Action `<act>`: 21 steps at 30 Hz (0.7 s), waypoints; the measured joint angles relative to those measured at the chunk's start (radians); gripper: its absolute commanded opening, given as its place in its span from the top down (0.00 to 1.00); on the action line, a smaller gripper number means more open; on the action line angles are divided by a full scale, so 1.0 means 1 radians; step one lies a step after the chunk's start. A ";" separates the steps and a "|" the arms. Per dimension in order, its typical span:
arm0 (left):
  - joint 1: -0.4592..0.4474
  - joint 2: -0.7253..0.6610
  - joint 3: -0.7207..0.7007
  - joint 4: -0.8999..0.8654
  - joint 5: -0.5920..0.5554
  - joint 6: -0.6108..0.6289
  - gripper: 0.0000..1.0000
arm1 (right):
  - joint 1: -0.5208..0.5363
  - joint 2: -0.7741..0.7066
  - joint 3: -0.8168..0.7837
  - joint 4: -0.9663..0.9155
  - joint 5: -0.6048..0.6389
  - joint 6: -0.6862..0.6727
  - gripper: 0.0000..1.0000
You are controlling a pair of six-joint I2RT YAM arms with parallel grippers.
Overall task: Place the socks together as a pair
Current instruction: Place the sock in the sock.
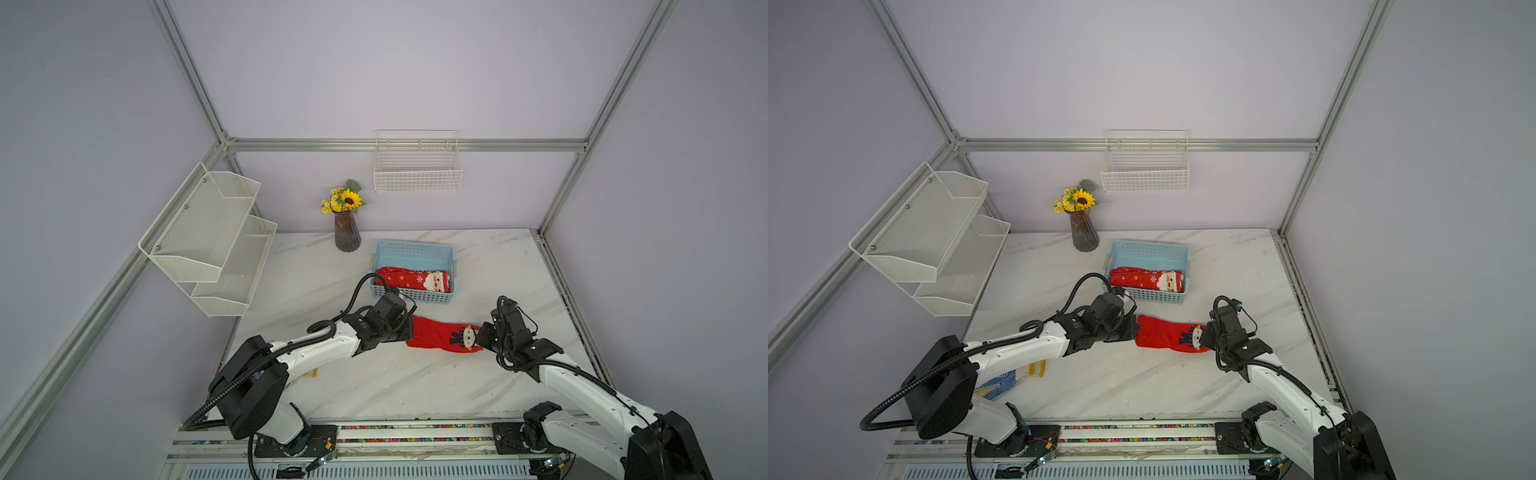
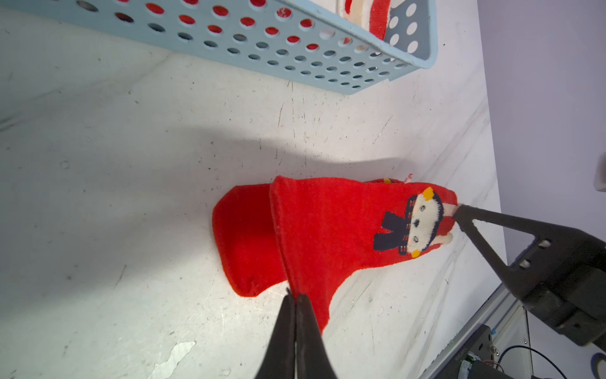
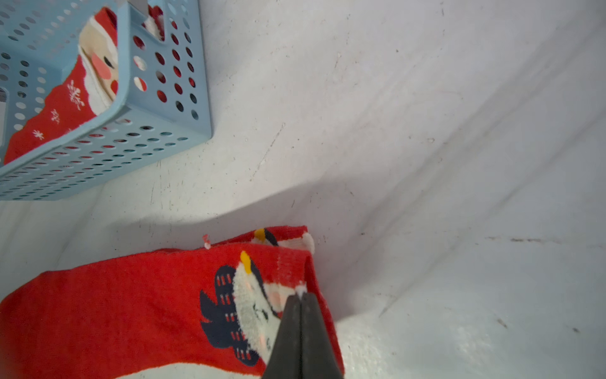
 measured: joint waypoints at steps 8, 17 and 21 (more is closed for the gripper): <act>0.000 -0.024 -0.027 -0.017 -0.014 -0.001 1.00 | 0.000 0.014 0.000 0.002 -0.002 -0.009 1.00; 0.002 -0.032 -0.048 -0.031 -0.047 -0.002 1.00 | 0.000 0.066 0.000 0.029 -0.018 -0.015 1.00; 0.002 -0.032 -0.056 -0.038 -0.047 -0.001 0.98 | -0.002 0.097 0.000 0.053 -0.027 -0.020 1.00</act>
